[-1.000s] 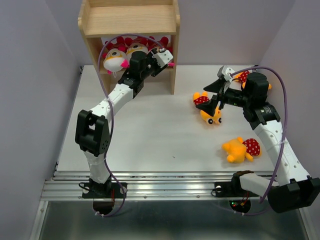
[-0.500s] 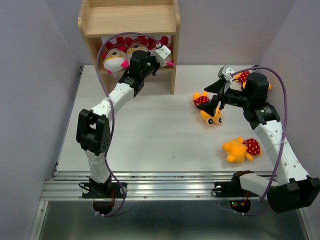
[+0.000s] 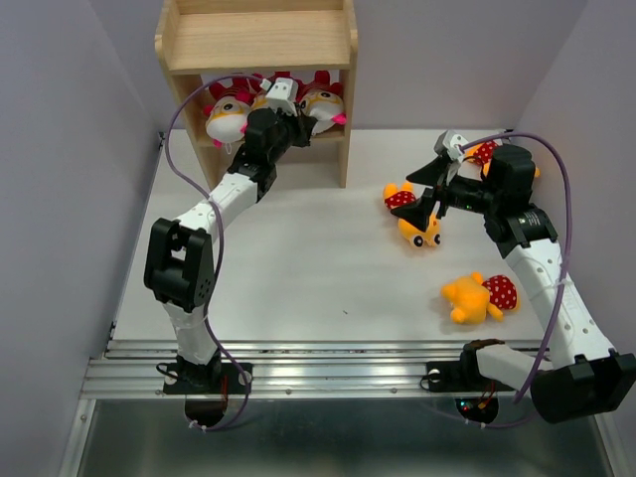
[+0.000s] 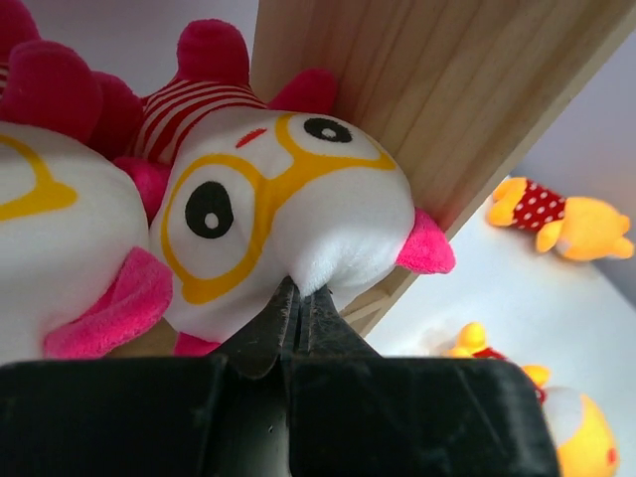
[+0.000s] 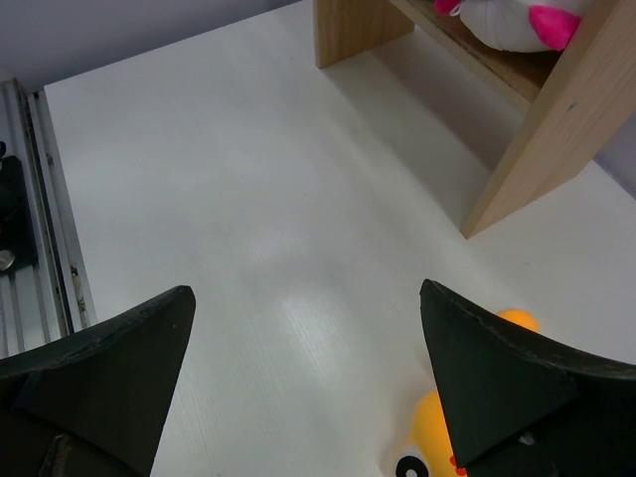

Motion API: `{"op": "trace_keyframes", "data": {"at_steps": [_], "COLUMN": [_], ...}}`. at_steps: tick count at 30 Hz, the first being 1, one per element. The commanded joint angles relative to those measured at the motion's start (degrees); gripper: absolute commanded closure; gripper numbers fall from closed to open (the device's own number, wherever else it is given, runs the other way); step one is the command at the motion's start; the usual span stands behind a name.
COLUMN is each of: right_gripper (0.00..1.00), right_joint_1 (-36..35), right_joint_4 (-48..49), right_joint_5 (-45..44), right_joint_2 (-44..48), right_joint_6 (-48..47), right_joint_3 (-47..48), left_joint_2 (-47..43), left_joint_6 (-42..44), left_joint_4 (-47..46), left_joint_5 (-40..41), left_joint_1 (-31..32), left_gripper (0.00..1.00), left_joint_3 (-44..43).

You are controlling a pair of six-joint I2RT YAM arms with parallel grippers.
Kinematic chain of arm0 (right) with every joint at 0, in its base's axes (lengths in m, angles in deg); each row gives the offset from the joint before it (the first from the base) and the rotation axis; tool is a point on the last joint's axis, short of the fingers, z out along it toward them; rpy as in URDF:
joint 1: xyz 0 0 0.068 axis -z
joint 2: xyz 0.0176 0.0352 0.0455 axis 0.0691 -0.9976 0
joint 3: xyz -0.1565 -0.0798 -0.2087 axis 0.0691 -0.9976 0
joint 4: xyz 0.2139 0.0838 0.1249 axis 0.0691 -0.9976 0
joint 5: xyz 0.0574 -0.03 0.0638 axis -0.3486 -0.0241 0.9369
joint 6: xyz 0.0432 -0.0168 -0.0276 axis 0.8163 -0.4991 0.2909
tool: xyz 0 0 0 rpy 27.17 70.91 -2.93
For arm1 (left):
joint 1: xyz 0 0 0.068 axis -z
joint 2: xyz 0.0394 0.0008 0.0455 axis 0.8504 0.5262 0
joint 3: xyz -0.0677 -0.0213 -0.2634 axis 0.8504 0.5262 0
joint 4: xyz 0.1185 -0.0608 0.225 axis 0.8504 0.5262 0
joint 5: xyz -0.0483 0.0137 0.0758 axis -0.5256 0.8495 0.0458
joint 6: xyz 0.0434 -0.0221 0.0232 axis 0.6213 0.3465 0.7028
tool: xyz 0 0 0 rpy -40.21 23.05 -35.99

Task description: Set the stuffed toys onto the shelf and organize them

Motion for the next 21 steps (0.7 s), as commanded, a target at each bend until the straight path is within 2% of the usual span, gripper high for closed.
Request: {"op": "trace_keyframes", "data": {"at_steps": [1, 8, 9, 10, 11, 17, 18, 21], "right_gripper": [0.00, 0.00, 0.00, 0.00, 0.00, 0.00, 0.00, 0.00], "right_joint_1": [0.40, 0.40, 0.40, 0.40, 0.40, 0.40, 0.92, 0.93], "right_joint_4": [2.75, 2.75, 2.75, 2.66, 2.66, 2.66, 2.66, 2.66], "right_joint_5": [1.19, 1.02, 0.93, 0.84, 0.67, 0.66, 0.66, 0.66], "right_joint_2": [2.04, 2.66, 2.75, 2.84, 3.01, 3.10, 3.10, 2.93], "right_joint_6": [0.77, 1.03, 1.12, 1.12, 1.12, 1.30, 1.38, 1.47], "right_joint_3": [0.12, -0.14, -0.14, -0.14, -0.23, -0.41, -0.23, 0.03], "left_joint_2": [-4.11, -2.97, -2.97, -2.97, -3.32, -6.04, -6.48, -8.42], "left_joint_6": [-14.80, -20.71, -20.80, -21.06, -21.76, -20.63, -19.93, -19.05], "left_joint_4": [-9.83, -13.17, -13.26, -13.18, -13.18, -13.27, -13.09, -12.12], "left_joint_5": [0.24, -1.60, -1.60, -1.43, -0.64, -0.20, -0.11, -0.72], "left_joint_1": [-0.04, -0.04, -0.04, -0.04, -0.13, -0.13, -0.13, -0.31], "left_gripper": [1.00, 1.00, 0.97, 0.84, 0.82, 0.43, 0.30, 0.15], "left_joint_3": [2.17, 2.43, 2.44, 3.05, 3.40, 4.55, 4.46, 4.28]}}
